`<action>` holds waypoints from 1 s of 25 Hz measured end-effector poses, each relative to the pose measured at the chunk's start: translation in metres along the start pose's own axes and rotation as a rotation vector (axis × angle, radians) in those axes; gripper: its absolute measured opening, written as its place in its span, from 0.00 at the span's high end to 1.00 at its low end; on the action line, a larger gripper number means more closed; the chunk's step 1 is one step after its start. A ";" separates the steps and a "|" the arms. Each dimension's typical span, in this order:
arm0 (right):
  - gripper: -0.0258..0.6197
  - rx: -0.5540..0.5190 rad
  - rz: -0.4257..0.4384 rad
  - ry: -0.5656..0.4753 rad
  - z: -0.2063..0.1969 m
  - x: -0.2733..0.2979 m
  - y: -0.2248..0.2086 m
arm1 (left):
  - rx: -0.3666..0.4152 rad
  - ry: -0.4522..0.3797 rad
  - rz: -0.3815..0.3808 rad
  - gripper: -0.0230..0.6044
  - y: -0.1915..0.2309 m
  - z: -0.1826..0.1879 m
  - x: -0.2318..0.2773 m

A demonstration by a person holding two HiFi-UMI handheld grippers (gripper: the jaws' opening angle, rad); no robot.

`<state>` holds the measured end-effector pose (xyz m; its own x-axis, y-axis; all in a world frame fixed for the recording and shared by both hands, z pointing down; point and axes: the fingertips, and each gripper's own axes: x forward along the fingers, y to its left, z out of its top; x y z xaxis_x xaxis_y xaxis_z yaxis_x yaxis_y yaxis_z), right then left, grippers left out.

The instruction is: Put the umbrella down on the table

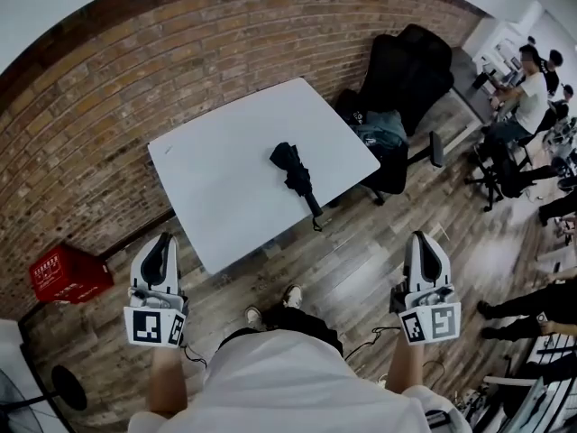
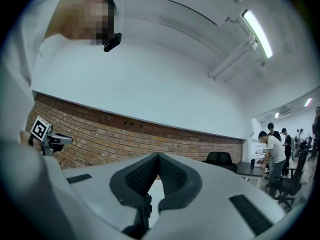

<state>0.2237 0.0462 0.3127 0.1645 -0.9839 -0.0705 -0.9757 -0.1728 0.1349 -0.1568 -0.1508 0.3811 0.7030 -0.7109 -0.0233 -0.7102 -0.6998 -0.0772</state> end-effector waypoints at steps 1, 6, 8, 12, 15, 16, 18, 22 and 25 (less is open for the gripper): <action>0.93 0.002 -0.011 0.000 0.001 -0.003 0.000 | -0.007 0.000 0.003 0.89 -0.002 0.000 -0.002; 0.93 -0.021 -0.055 0.008 0.010 -0.017 -0.001 | -0.028 -0.014 0.009 0.89 -0.011 0.008 -0.012; 0.93 -0.023 -0.065 0.005 0.014 -0.017 -0.002 | -0.034 -0.021 0.017 0.89 -0.009 0.010 -0.015; 0.93 0.010 -0.076 -0.011 0.016 -0.013 -0.002 | -0.048 -0.016 0.008 0.89 -0.012 0.006 -0.015; 0.93 0.031 -0.062 -0.008 0.010 -0.003 0.004 | -0.048 -0.014 -0.002 0.89 -0.012 0.002 -0.013; 0.93 0.036 -0.059 -0.006 0.007 0.000 0.006 | -0.045 -0.012 -0.006 0.89 -0.013 0.001 -0.012; 0.93 0.052 -0.057 -0.002 0.002 0.003 0.009 | -0.044 -0.008 -0.014 0.89 -0.014 -0.001 -0.010; 0.93 0.067 -0.057 0.012 -0.006 0.009 0.011 | -0.048 -0.013 -0.018 0.89 -0.016 -0.002 -0.004; 0.93 0.073 -0.067 0.013 -0.009 0.014 0.009 | -0.047 -0.022 -0.022 0.89 -0.017 -0.002 0.003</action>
<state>0.2190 0.0300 0.3221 0.2311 -0.9708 -0.0645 -0.9703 -0.2349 0.0578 -0.1430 -0.1410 0.3840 0.7189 -0.6938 -0.0437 -0.6951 -0.7183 -0.0307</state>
